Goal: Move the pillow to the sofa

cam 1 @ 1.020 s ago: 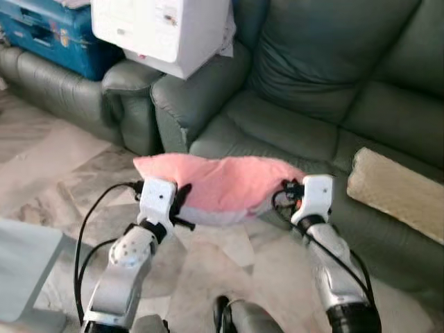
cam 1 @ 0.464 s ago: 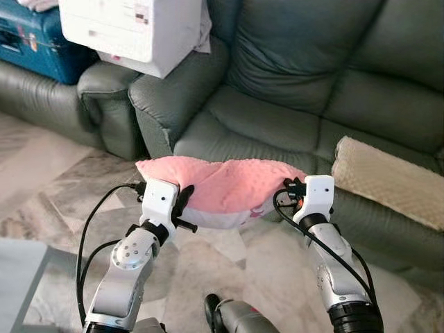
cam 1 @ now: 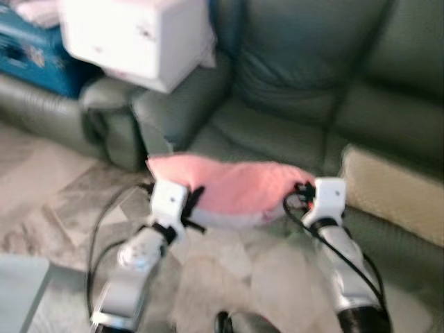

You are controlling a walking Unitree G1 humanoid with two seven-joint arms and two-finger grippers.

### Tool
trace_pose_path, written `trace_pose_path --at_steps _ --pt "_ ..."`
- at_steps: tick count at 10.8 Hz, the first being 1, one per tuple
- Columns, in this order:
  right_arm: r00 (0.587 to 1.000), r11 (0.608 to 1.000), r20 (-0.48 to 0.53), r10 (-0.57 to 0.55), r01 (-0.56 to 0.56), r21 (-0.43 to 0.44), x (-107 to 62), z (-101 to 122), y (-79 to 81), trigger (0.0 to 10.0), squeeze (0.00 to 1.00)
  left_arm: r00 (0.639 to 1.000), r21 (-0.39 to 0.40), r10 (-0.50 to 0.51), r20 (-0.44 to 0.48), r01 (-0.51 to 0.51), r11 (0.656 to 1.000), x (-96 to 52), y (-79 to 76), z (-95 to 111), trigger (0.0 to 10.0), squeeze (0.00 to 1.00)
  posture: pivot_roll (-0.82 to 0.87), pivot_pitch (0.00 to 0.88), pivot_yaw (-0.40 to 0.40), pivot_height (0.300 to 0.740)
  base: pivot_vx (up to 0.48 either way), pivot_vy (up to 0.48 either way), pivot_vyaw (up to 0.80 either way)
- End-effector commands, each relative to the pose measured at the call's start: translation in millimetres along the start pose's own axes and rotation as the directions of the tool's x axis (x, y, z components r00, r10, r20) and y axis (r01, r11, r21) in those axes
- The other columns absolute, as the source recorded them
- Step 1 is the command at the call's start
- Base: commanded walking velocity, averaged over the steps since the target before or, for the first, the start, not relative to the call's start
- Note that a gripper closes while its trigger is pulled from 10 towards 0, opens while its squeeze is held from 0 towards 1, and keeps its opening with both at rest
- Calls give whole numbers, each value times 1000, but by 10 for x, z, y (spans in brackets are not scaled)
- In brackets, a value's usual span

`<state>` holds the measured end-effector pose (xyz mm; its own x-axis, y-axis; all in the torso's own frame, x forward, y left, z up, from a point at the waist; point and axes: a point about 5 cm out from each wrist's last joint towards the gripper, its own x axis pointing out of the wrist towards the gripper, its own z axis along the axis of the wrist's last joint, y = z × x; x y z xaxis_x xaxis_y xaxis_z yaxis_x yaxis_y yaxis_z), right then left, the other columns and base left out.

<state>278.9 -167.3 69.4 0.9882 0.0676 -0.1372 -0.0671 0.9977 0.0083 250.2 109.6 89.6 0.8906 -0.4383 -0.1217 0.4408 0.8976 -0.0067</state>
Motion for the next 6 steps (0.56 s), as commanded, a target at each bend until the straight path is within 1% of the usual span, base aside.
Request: trace_pose_path --at_steps 1,4,6 --pt "1000 1000 3 18 -18 7 2 1 62 10000 0 1000 0 -8 22 8 1000 -16 8 37 10000 0 14 91 -65 740 300 0 0" --pt "1000 1000 4 22 -22 10 5 1 74 10000 0 1000 0 -11 23 11 1000 -13 0 32 10000 0 14 90 -66 740 300 0 0" --pt "1000 1000 -1 20 -20 7 6 -4 77 10000 0 1000 0 -15 23 15 1000 -16 -1 30 10000 0 14 91 -65 740 300 0 -734"
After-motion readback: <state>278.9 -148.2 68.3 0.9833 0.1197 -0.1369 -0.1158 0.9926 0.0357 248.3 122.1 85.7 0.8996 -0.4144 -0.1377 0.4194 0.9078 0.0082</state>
